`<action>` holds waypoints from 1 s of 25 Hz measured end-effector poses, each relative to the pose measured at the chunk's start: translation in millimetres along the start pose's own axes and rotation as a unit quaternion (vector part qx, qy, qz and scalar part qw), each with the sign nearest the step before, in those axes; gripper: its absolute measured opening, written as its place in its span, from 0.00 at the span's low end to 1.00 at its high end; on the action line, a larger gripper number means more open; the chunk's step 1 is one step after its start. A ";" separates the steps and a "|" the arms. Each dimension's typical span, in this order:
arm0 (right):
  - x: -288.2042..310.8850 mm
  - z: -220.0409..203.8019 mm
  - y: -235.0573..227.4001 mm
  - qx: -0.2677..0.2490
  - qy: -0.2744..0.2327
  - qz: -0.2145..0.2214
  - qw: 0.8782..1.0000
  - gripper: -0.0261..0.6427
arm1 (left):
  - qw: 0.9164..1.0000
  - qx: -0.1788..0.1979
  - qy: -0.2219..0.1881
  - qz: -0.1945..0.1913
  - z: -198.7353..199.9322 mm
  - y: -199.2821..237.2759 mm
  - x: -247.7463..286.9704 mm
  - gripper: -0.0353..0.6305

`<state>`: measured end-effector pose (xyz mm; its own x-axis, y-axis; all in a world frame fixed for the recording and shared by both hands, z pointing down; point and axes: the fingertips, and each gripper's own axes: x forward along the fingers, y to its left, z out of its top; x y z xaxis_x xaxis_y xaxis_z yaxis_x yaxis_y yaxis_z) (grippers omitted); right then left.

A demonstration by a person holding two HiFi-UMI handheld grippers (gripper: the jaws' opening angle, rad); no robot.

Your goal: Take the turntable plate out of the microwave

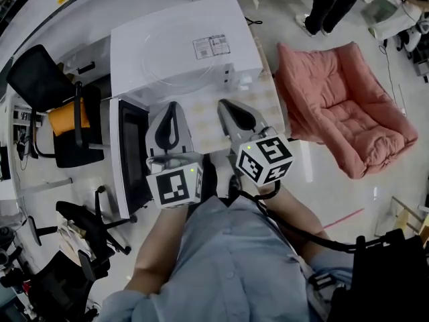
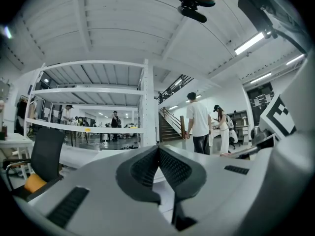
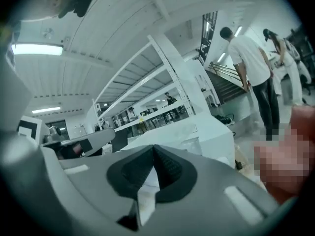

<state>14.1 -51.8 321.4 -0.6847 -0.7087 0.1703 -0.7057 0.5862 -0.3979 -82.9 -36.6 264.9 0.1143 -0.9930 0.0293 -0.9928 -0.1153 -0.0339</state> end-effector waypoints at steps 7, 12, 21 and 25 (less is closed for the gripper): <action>-4.3 16.1 20.2 -0.071 -0.020 0.005 0.997 0.04 | 1.000 -0.006 -0.012 0.002 10.0 -9.5 -13.4 0.06; -3.9 16.5 24.9 -0.080 -0.018 0.012 0.997 0.04 | 1.000 -0.005 -0.013 0.003 9.4 -12.0 -16.0 0.06; -6.6 18.1 24.6 -0.078 -0.021 0.014 0.997 0.04 | 1.000 -0.005 -0.014 0.009 10.8 -9.7 -16.5 0.06; -5.6 20.6 26.1 -0.079 -0.023 0.014 0.996 0.04 | 1.000 -0.002 -0.015 0.006 13.4 -10.5 -14.4 0.06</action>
<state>3.2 -40.6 291.4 -0.6985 -0.7057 0.1187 -0.7084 0.6585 -0.2540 -73.7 -21.4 251.5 0.1030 -0.9947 -0.0013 -0.9942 -0.1029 -0.0305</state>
